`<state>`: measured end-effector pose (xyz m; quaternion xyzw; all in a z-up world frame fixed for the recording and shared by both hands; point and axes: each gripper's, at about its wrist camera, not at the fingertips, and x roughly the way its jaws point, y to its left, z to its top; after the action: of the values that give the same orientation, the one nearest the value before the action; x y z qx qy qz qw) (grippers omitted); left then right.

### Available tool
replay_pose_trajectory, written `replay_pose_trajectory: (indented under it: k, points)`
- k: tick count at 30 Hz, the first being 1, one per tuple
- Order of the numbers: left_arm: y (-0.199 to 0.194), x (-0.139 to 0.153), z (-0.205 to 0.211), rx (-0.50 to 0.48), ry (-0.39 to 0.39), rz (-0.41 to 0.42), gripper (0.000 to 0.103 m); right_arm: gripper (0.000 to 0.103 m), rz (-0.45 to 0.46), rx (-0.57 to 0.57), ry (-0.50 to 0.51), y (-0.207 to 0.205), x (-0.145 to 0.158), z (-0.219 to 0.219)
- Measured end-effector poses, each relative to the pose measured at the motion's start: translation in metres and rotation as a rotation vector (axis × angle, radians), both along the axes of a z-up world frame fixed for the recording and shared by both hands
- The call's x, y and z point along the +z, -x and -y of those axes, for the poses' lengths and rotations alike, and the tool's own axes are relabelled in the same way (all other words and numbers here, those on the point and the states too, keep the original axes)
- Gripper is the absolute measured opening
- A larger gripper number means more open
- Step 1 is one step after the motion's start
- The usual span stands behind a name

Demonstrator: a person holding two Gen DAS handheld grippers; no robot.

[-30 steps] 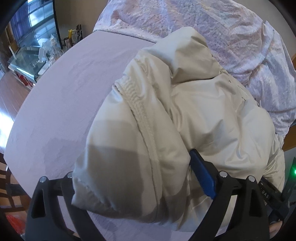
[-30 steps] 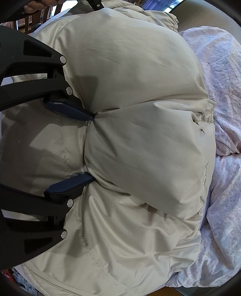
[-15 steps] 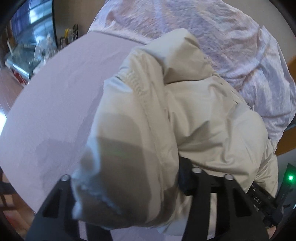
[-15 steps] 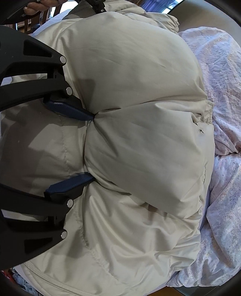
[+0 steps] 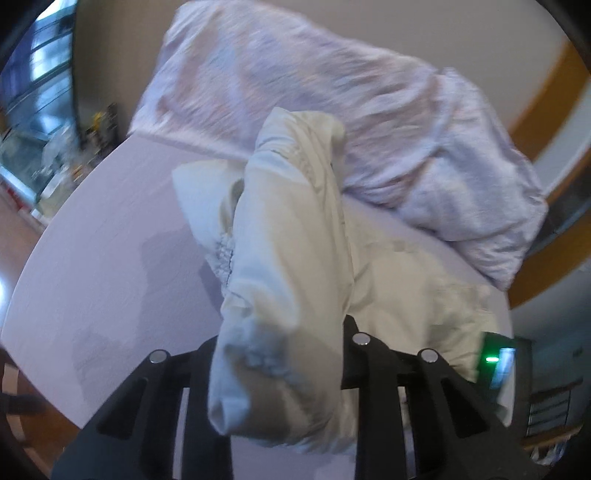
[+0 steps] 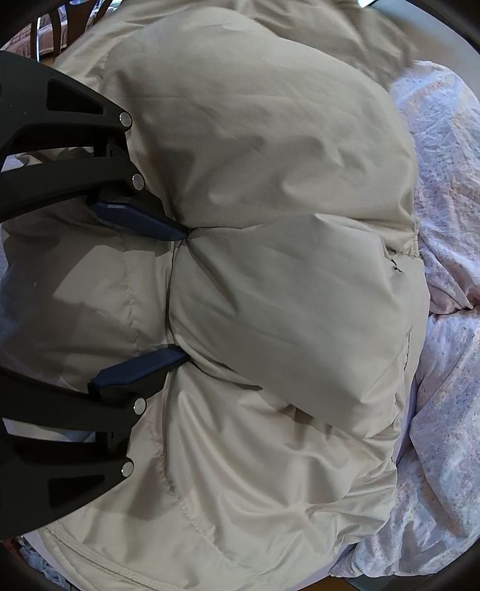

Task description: Fold large clothes

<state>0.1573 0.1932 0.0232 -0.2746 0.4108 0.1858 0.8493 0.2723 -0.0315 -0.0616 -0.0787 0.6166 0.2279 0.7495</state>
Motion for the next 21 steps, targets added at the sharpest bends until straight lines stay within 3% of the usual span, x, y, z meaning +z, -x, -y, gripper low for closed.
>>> replay_pose_trajectory:
  k: [8,21]
  points:
    - [-0.031,0.031,0.062,-0.143,-0.016,0.070,0.025,0.062,-0.018,0.007,-0.048,0.000,0.004,0.012]
    - [-0.071,0.040,0.131,-0.280,-0.027,0.089,0.027,0.061,-0.042,-0.032,-0.155,0.006,0.036,0.069]
